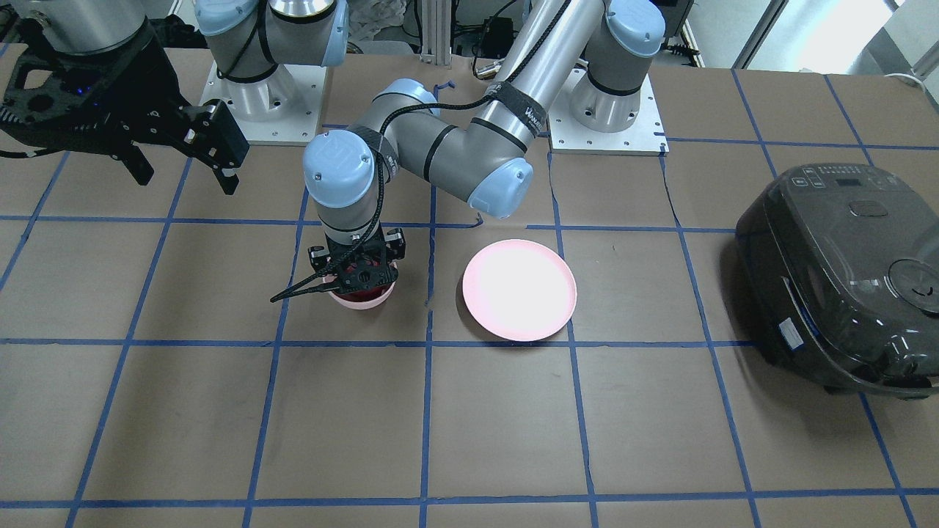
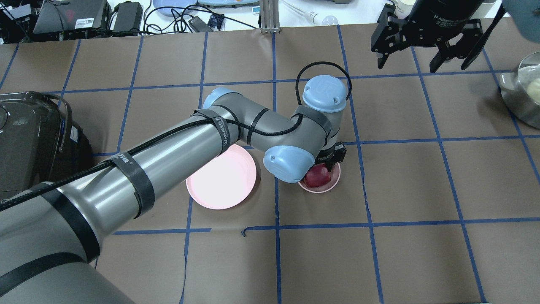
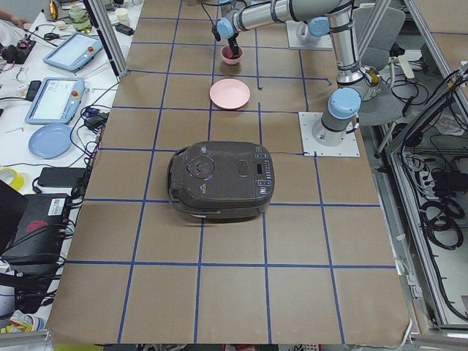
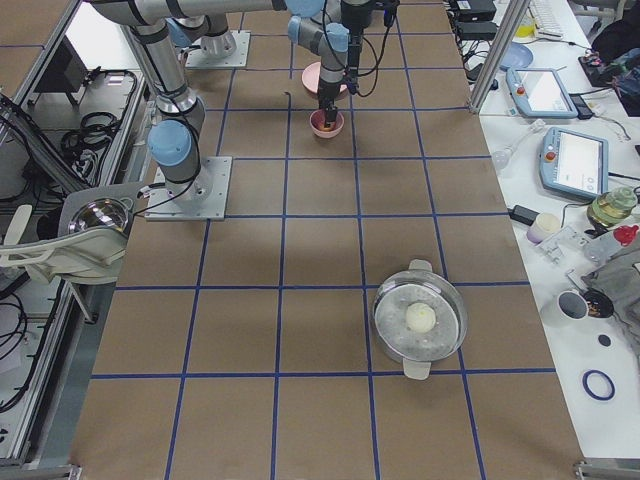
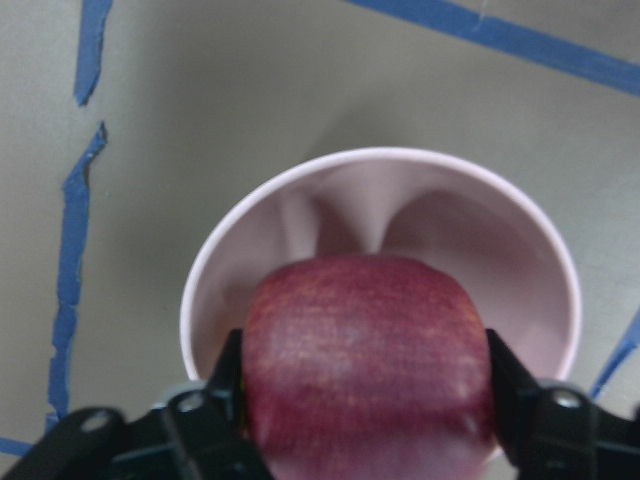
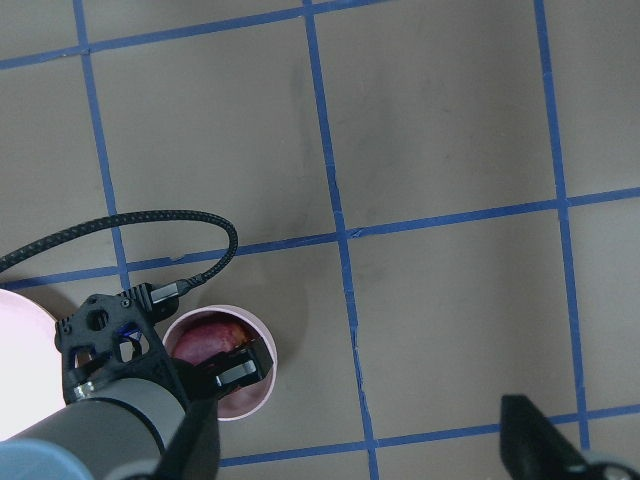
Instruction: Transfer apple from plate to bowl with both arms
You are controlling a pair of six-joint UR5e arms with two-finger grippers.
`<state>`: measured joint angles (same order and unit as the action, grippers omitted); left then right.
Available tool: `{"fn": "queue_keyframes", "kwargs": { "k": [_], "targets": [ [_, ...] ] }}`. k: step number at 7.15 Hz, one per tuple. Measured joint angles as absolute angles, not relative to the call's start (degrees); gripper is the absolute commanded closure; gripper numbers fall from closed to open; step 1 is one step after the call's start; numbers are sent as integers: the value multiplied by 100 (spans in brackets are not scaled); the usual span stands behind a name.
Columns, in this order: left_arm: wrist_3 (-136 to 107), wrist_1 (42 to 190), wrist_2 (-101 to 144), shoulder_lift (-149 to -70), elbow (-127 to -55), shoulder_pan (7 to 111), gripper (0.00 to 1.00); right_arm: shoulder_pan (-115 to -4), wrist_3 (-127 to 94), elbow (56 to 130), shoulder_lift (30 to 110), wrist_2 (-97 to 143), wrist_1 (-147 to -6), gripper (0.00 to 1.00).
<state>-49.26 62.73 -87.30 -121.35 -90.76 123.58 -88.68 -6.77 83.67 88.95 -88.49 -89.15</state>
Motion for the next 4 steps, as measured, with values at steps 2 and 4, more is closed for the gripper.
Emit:
{"fn": "queue_keyframes", "kwargs": {
  "k": [2,4],
  "targets": [
    [-4800,6266,-8963,-12013,-9120,12297,0,-8868,-683,8369,8894,-8845,-8944,0],
    [-4729,6261,-8917,-11752,-9084,12060,0,-8868,-685,8367,8895,-8842,-8951,0]
  ]
}}
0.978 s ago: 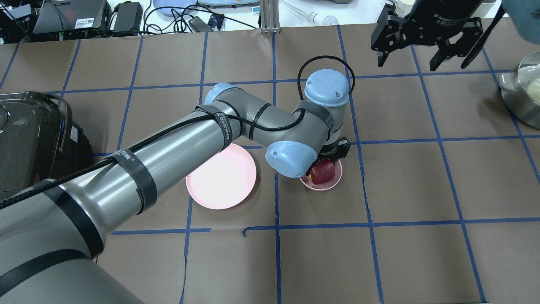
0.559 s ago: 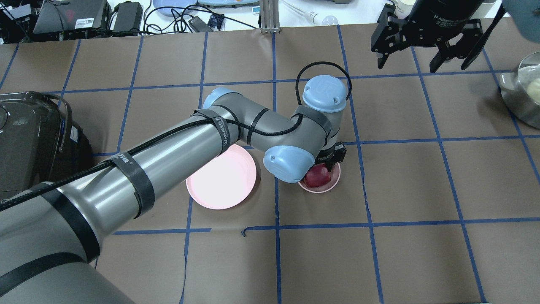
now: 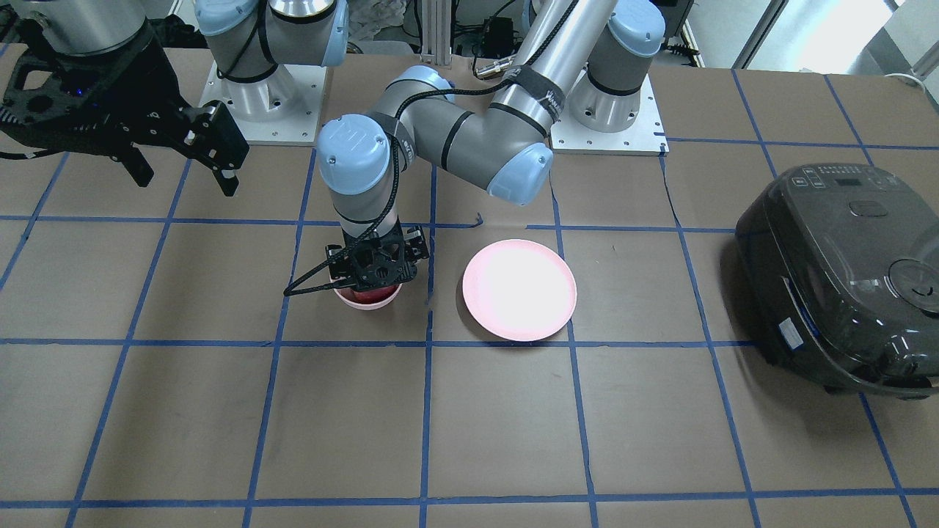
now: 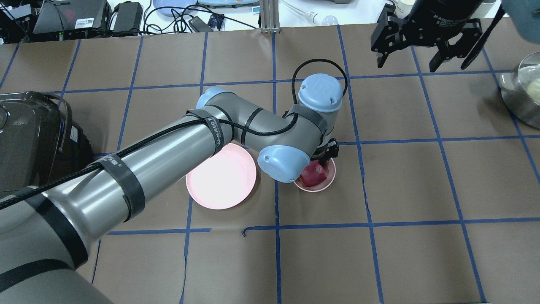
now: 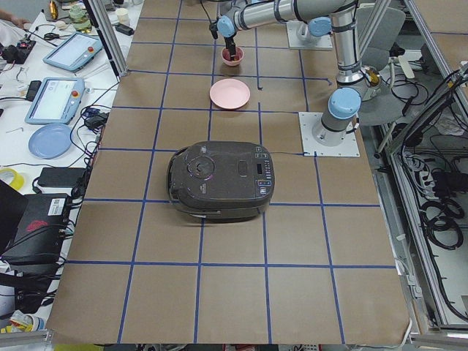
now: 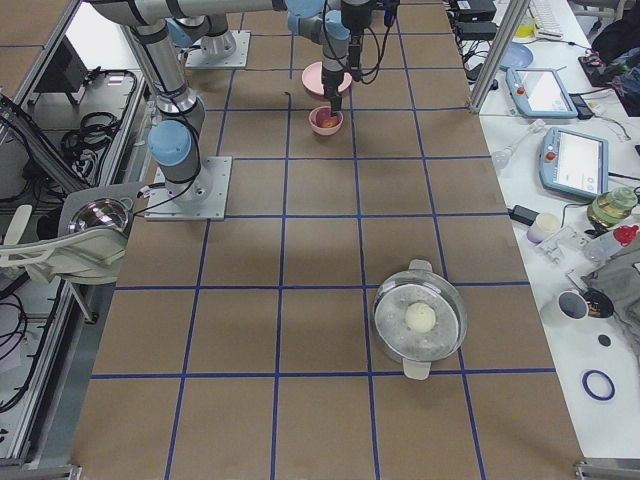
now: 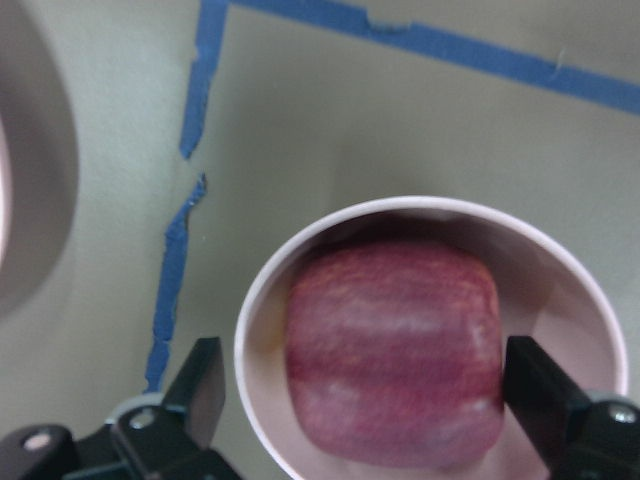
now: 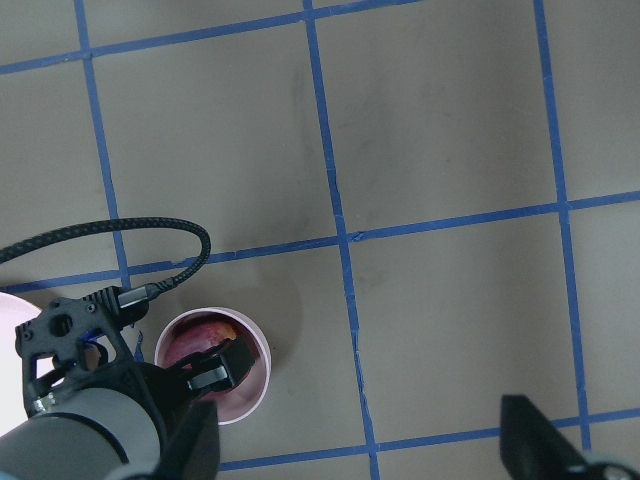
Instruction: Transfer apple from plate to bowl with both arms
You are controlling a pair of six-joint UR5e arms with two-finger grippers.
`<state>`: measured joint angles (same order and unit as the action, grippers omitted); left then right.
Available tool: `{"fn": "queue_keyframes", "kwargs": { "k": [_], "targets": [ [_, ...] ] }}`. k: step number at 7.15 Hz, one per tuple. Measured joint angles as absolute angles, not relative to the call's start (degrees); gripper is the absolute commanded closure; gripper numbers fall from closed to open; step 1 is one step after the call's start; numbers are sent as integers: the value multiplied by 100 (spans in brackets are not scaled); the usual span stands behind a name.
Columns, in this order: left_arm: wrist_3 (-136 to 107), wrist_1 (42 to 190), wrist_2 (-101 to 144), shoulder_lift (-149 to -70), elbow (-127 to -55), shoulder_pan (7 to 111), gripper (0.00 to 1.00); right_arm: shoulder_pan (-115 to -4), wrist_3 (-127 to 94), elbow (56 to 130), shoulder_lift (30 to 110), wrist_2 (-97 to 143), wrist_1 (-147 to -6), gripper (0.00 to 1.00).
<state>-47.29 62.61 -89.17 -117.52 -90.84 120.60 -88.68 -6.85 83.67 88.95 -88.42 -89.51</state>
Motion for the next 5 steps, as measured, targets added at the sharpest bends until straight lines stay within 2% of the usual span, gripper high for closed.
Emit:
{"fn": "queue_keyframes", "kwargs": {
  "k": [5],
  "targets": [
    [-2672,6615,-8967,-10618,-9311,10995,0,-8868,-686,8365,8894,-8842,-8948,0]
  ]
}}
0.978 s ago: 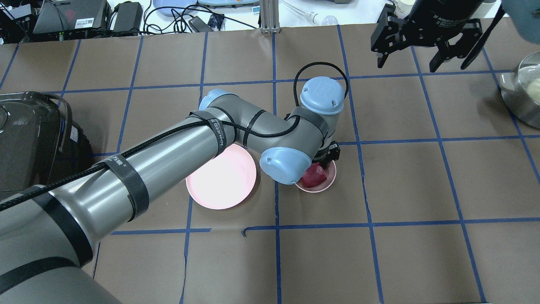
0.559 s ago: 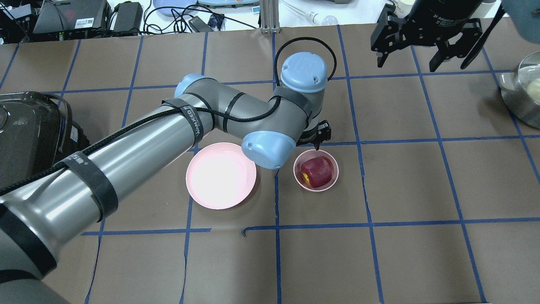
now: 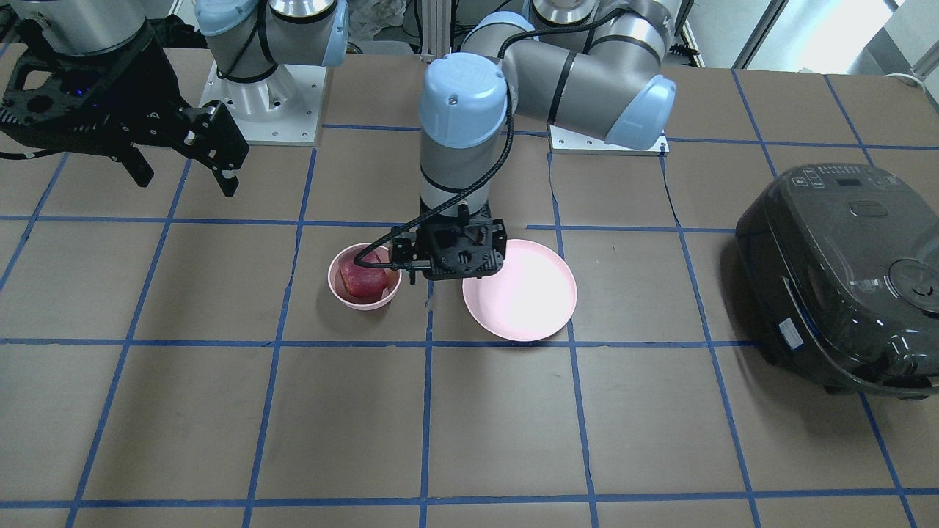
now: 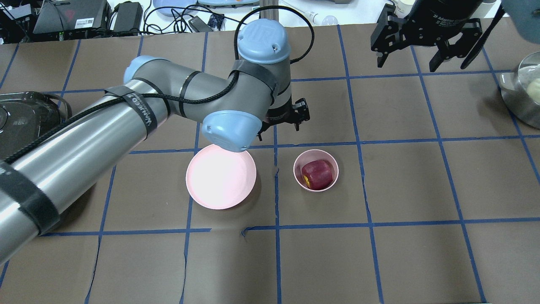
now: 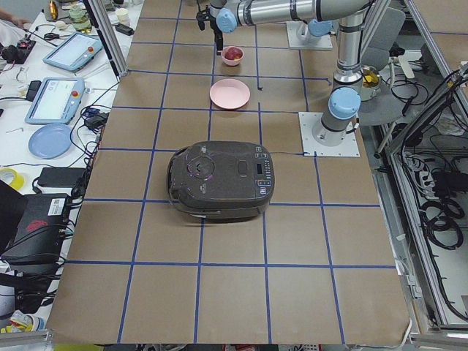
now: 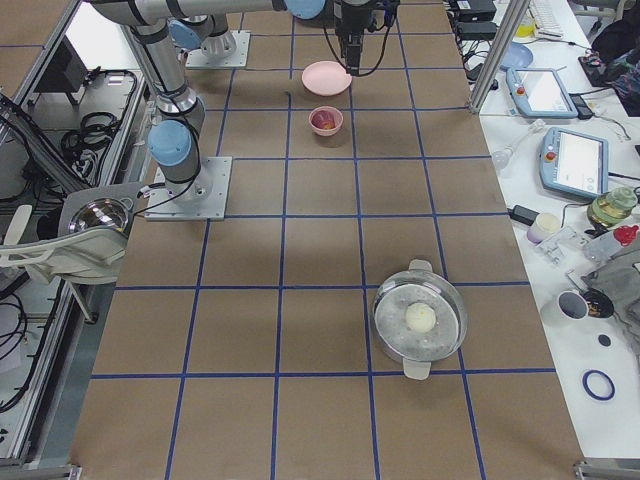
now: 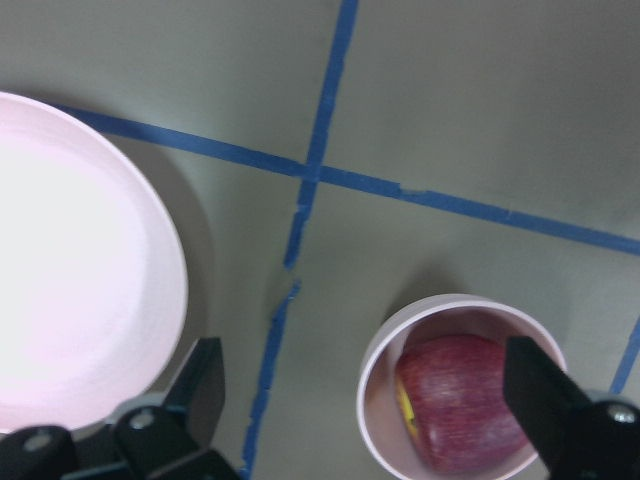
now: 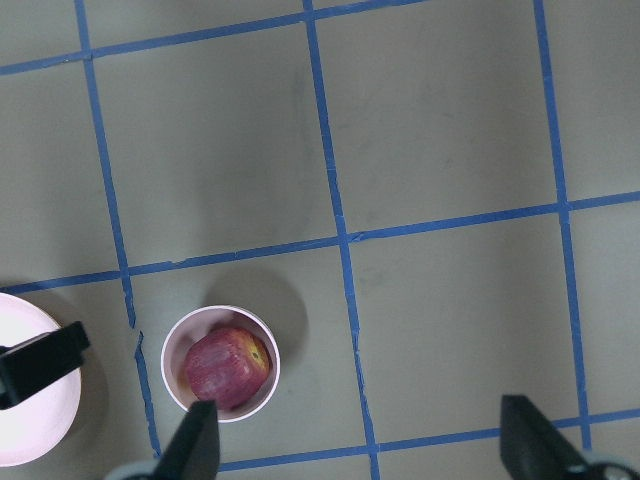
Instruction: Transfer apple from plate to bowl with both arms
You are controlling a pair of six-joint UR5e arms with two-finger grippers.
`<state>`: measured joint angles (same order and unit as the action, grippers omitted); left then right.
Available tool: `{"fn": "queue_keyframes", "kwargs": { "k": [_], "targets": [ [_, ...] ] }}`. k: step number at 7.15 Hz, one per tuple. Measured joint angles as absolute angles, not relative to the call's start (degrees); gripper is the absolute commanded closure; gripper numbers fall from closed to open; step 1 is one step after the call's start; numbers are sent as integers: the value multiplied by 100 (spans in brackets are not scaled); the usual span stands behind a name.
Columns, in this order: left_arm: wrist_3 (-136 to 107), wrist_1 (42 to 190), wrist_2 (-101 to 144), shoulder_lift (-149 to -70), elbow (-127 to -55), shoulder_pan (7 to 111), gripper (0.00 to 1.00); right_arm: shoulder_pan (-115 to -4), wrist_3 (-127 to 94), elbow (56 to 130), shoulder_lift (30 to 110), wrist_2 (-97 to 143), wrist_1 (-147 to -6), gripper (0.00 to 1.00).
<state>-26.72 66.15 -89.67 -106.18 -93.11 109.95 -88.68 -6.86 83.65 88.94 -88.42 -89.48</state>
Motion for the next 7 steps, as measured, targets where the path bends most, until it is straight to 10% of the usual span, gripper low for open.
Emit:
{"fn": "queue_keyframes", "kwargs": {
  "k": [7],
  "targets": [
    [214,8136,-9286,-9583,-8804,9377,0,-8868,-679,8370,8895,-8853,-8941,0]
  ]
}}
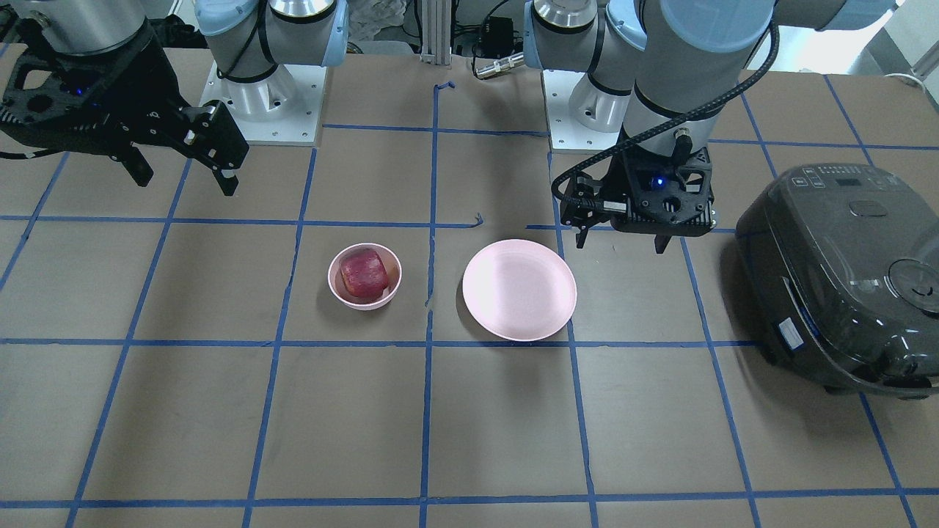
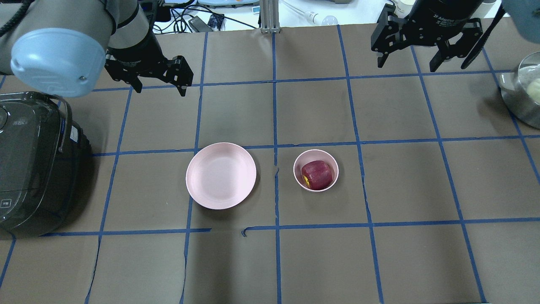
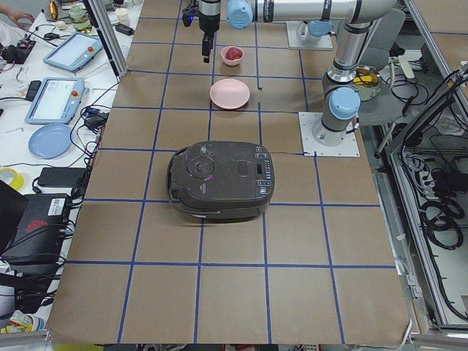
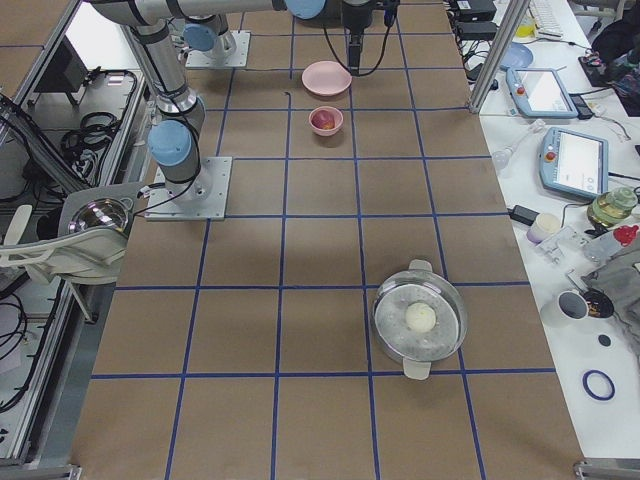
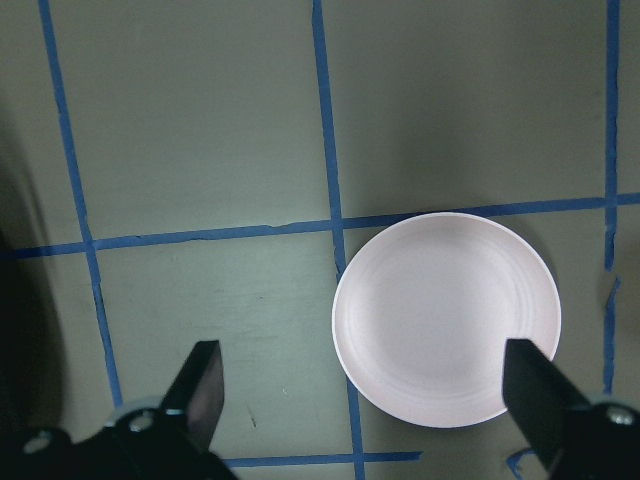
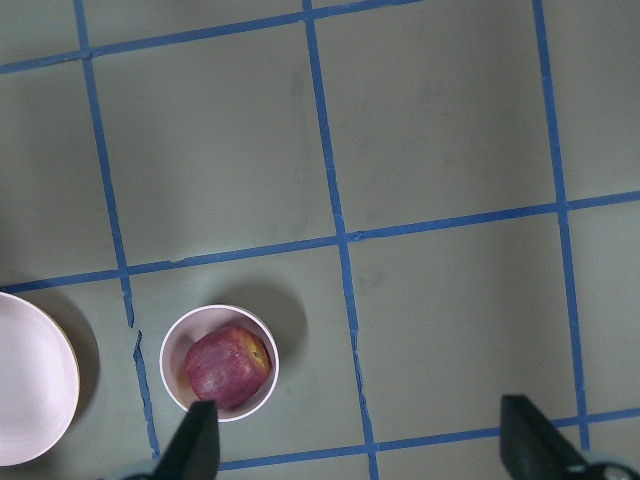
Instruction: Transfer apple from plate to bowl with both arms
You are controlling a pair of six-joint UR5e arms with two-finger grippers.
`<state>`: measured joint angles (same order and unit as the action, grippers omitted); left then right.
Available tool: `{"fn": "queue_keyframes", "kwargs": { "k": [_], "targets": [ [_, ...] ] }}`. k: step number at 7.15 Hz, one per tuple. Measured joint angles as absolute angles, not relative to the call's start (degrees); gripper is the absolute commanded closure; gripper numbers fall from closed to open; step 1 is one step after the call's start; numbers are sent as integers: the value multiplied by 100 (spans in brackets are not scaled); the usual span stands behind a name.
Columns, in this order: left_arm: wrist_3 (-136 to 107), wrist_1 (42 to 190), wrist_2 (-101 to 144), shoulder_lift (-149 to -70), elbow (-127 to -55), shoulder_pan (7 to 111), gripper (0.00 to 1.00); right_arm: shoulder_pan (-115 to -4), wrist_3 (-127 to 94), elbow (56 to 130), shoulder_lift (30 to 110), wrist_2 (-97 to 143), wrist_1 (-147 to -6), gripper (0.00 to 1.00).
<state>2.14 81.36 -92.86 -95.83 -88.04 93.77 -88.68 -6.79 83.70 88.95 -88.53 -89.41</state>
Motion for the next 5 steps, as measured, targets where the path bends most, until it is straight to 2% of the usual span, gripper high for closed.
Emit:
{"fn": "queue_keyframes", "kwargs": {
  "k": [3,5],
  "targets": [
    [349,8921,-9045,-9437,-8339,9312,0,-8868,-679,8397,8902,-8855,-8945,0],
    [500,9054,-9061,-9334,-8366,9306,0,-8868,-685,8400,8896,-8857,-8960,0]
  ]
}}
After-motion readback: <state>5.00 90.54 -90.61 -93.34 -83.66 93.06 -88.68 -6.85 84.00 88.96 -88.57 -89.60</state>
